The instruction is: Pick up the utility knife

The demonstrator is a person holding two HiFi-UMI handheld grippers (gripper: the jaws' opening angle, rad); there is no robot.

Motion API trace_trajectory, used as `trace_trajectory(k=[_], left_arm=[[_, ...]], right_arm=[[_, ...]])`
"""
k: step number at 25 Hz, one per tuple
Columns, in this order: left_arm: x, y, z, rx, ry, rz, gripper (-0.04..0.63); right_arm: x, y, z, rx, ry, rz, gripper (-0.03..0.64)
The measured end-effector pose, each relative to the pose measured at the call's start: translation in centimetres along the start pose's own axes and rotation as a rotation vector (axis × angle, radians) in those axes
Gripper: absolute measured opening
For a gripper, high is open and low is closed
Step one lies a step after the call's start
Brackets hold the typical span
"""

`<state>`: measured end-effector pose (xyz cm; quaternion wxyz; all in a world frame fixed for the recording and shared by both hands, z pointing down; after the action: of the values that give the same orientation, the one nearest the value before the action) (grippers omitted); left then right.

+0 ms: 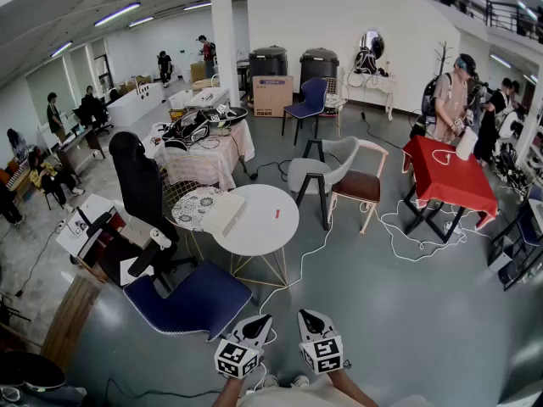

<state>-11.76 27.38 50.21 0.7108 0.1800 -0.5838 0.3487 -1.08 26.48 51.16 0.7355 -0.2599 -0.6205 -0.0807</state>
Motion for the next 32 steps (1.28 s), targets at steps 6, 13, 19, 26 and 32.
trace_trajectory(k=[6, 13, 19, 26, 32], left_arm=[[-0.6, -1.0, -0.1, 0.000, -0.012, -0.014, 0.012], [-0.6, -1.6, -0.5, -0.001, -0.011, -0.015, 0.012], [-0.3, -2.2, -1.5, 0.000, -0.007, -0.005, 0.012], [0.2, -2.9, -2.8, -0.017, -0.005, -0.011, 0.012], [0.7, -2.6, -3.2, -0.069, -0.011, -0.026, 0.012]], right_arm=[[-0.3, -0.3, -0.9, -0.003, 0.008, -0.015, 0.017], [-0.4, 0.1, -1.7, -0.004, -0.002, -0.034, 0.017], [0.5, 1.1, -2.8, 0.000, -0.016, -0.020, 0.017], [2.0, 2.6, -3.3, -0.036, 0.004, -0.009, 0.017], [3.9, 3.7, -4.7, -0.028, -0.015, 0.012, 0.017]])
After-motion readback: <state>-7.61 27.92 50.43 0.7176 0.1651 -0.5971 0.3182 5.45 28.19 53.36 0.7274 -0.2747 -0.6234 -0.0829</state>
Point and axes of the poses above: the fingertips, and each gripper's own axes: y backward along the fingers, z to its left, x out of its underside, the point moved 2 cm from there along y, backward along the fingers, and after that the axes turned 6 degrees about y, right-handed, at the moved point
